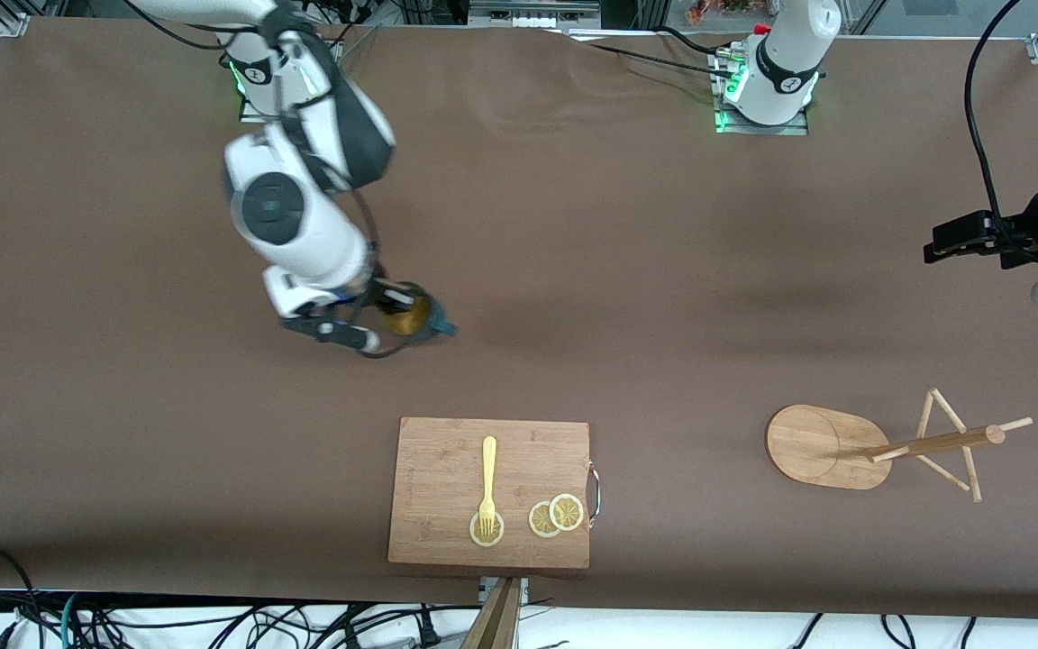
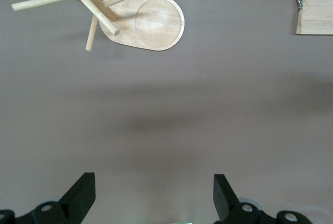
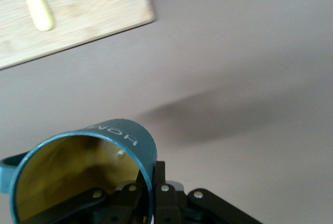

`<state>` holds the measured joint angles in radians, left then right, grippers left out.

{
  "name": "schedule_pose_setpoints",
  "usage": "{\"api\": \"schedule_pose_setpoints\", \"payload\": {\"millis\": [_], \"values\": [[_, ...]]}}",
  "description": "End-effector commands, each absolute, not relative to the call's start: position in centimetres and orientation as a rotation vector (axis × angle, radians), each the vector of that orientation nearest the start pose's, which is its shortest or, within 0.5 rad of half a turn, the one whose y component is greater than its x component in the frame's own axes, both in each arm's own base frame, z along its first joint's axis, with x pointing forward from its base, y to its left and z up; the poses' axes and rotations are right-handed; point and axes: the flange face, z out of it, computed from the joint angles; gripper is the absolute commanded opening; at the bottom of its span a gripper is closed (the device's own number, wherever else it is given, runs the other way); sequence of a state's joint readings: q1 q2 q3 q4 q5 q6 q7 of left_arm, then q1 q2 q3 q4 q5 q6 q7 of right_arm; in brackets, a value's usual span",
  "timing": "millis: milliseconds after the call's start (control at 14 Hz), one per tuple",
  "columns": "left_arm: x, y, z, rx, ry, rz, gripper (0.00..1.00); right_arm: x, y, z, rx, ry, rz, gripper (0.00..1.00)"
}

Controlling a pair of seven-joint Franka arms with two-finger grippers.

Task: Pass cup and hang on rack
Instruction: 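Carry the teal mug with the right gripper toward the table middle, then set down the mug, open the right gripper while the left gripper approaches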

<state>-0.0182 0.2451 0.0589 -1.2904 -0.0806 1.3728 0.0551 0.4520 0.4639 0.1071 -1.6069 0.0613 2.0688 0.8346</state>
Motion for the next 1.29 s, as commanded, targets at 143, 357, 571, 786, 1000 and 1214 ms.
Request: {"api": "schedule_pose_setpoints", "payload": {"millis": [143, 357, 571, 786, 1000, 1214], "values": [[60.6, 1.2, 59.5, -3.203, 0.377, 0.259, 1.0, 58.7, 49.0, 32.1, -2.925, 0.456, -0.041, 0.0], [60.5, 1.1, 59.0, -3.2, 0.439, 0.278, 1.0, 56.9, 52.8, 31.2, -2.85, 0.366, -0.14, 0.0], [60.4, 0.8, 58.3, -3.197, 0.562, 0.306, 1.0, 53.9, 57.0, 27.8, -2.823, 0.243, -0.267, 0.0], [60.2, 0.7, 56.7, -3.177, 0.743, 0.353, 1.0, 53.0, 57.9, 27.5, -2.856, 0.149, -0.323, 0.0], [59.9, 0.5, 55.0, -3.151, 0.928, 0.404, 1.0, 50.5, 59.9, 26.8, -2.892, 0.027, -0.37, 0.0], [59.7, -0.4, 53.4, -3.168, 1.022, 0.447, 1.0, 49.9, 59.7, 25.2, -2.922, 0.019, -0.344, 0.0]]}}
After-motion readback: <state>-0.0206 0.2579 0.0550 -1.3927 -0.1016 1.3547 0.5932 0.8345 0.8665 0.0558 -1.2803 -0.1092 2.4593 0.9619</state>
